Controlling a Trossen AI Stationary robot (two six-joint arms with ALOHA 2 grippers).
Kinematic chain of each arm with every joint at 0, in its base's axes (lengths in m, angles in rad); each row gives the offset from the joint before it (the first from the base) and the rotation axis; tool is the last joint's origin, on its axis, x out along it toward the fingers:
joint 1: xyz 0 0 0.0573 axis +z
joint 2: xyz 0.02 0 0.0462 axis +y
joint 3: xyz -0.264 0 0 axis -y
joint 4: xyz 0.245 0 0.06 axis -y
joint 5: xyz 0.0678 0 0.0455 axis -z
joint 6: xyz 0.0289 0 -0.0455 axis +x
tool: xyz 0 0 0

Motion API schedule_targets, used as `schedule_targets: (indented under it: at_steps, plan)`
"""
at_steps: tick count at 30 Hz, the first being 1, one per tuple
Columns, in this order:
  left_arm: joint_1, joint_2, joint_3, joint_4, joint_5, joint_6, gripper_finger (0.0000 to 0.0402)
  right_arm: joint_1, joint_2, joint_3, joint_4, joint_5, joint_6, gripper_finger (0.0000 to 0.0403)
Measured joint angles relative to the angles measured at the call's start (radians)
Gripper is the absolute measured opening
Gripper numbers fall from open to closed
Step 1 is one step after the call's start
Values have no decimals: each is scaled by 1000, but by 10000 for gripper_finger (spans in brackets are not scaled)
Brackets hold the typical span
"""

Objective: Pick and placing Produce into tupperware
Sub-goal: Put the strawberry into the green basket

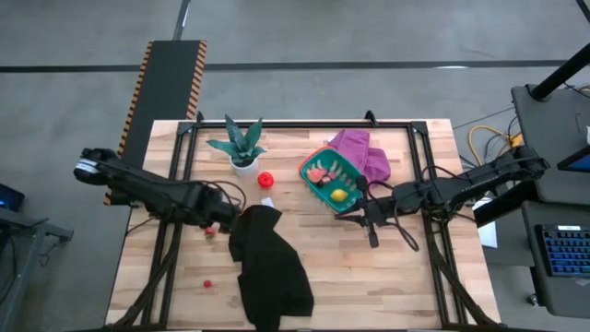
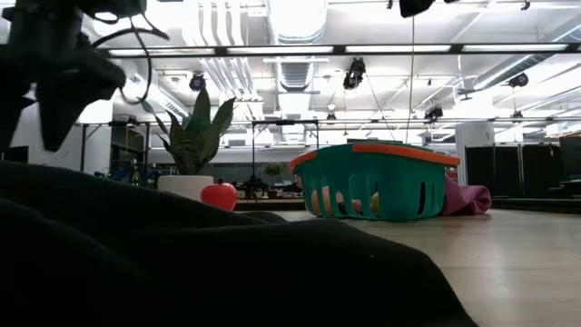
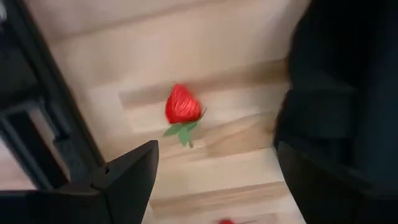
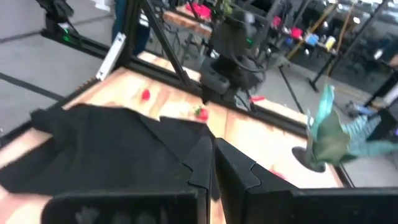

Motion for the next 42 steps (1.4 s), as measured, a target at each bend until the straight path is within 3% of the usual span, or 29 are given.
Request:
schedule_targets:
  at_steps: [5, 14, 34, 42]
  plan:
    - [-50, 82, -3, -6, 36, -76, 312, 0, 0, 0, -80, 51, 38, 11]
    - [-59, 198, -3, -8, -4, -117, 312, 0, 0, -13, -105, 55, 52, 11]
    - [-59, 366, -38, -21, -31, -74, 312, 0, 0, -16, -105, 54, 51, 11]
    - [-58, 379, -60, 69, -34, -41, 312, 0, 0, -18, -105, 54, 50, 11]
